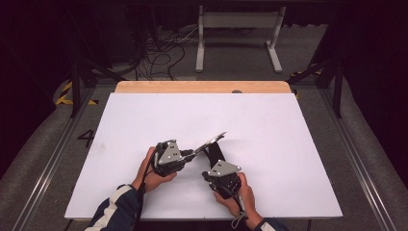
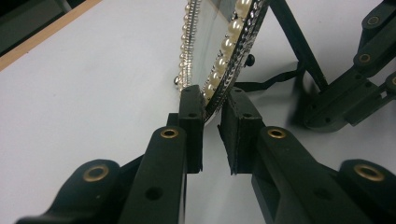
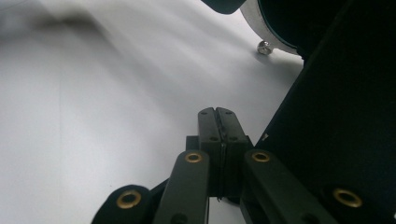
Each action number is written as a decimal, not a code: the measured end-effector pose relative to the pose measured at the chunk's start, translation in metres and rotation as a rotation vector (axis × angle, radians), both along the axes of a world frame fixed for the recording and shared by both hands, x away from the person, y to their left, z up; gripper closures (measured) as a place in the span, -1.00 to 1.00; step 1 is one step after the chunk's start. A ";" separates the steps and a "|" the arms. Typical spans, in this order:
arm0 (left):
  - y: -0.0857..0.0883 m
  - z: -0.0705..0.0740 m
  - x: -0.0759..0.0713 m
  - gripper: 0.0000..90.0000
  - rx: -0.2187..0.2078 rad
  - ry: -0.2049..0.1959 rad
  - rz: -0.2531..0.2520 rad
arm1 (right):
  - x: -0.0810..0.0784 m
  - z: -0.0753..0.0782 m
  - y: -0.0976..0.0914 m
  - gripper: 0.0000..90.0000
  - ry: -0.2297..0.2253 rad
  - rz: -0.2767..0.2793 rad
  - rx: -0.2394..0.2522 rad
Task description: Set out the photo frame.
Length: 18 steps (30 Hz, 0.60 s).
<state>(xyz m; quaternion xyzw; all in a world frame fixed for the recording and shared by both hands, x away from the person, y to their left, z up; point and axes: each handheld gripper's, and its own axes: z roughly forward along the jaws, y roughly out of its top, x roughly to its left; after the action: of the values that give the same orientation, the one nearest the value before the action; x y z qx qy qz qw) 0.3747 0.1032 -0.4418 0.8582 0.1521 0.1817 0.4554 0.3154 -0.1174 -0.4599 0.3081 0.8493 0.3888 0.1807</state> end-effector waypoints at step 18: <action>-0.012 -0.006 0.004 0.55 0.015 -0.011 -0.027 | 0.003 -0.001 -0.015 1.00 0.020 -0.018 0.031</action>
<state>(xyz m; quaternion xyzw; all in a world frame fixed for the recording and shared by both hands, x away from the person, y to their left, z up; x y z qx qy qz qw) 0.3790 0.0915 -0.4482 0.8624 0.1369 0.1813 0.4523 0.3188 -0.1326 -0.4613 0.3226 0.8420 0.3972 0.1708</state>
